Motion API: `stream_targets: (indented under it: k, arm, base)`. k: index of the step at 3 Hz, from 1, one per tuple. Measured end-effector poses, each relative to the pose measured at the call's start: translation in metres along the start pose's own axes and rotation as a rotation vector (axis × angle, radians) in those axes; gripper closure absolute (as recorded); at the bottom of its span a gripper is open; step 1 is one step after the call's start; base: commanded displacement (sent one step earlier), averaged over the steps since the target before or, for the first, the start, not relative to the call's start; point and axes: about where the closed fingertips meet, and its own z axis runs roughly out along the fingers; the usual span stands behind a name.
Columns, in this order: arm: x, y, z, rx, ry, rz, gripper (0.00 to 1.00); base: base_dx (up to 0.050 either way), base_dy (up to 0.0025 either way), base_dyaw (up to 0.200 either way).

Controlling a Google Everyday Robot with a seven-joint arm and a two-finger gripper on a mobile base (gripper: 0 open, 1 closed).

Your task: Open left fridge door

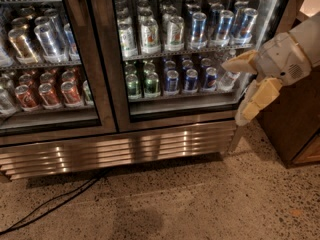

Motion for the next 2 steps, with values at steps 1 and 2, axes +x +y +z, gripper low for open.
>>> stream_targets:
  k: [1,2]
  arm:
    - [-0.0096,0.0035,-0.0106,0.010,-0.083,-0.004,0.00]
    - [-0.0105,0.0032,-0.0096,0.009,-0.084,-0.005,0.00]
  base:
    - [0.000,0.00000,0.000]
    - [0.000,0.00000,0.000]
